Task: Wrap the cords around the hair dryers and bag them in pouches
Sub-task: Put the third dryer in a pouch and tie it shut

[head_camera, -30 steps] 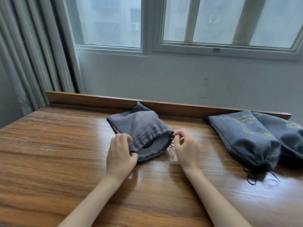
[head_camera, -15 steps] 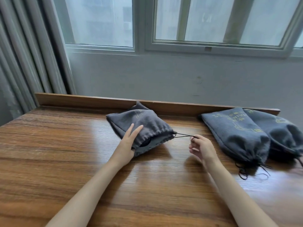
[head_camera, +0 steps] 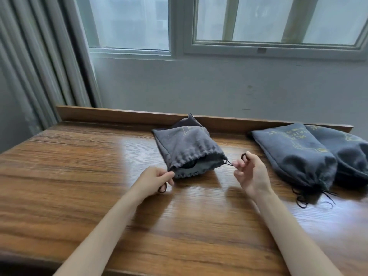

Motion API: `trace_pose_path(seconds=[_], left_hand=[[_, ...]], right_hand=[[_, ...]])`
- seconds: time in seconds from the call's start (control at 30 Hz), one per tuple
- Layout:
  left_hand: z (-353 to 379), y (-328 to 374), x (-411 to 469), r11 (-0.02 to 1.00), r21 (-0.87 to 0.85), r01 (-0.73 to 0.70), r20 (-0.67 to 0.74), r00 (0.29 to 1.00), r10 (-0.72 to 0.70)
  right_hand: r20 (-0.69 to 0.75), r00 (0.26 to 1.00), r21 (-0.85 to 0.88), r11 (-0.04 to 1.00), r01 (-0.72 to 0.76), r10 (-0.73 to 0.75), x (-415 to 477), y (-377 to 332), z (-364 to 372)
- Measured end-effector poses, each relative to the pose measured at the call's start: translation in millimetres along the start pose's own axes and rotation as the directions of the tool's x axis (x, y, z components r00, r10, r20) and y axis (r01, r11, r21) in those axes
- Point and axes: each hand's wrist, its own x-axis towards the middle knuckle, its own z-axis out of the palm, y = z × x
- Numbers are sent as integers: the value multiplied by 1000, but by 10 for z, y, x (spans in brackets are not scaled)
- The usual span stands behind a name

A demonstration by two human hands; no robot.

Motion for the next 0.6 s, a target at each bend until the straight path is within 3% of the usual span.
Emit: trace_pose_path(seconds=[0.07,0.1,0.13,0.2,0.23,0.27,0.3,0.33,0.4,0.5,0.6], left_hand=[[-8,3,-31,983,-183,-22,-78,997,7],[-12,8,-39,964,-262,-37,-146,989,-2],[-17,18,-42,943,-329,-48,-202,979,-21],[-15,43,-32,838,-542,-64,-229,971,-74],[-20,66,-26,705,-707,-66,-190,977,-99],[-23,83,-3,508,-860,-58,-137,983,-120],[-28,85,19,286,-957,-54,-98,985,-139],[-35,72,47,132,-989,-62,-82,984,-158],[-43,47,97,-10,-997,-81,-77,980,-185],[-103,-66,176,65,-992,-108,-121,960,-254],[-280,-187,254,165,-975,-150,-200,915,-350]], right_hand=[[-39,996,-224,972,68,-79,-9,19,25],[-35,987,-425,896,130,-159,-8,36,16],[7,970,-671,718,185,-244,-3,57,0],[146,937,-957,197,215,-316,1,138,-34],[182,939,-982,-8,188,-293,-9,180,-27],[211,939,-972,-159,172,-271,-20,204,-14],[234,938,-954,-246,171,-256,-24,209,-7],[247,937,-943,-284,174,-246,-26,197,-9],[244,944,-935,-312,168,-223,-41,132,-16],[178,955,-927,-365,81,-239,-17,1,-119],[68,949,-955,-296,-27,-307,45,-139,-279]])
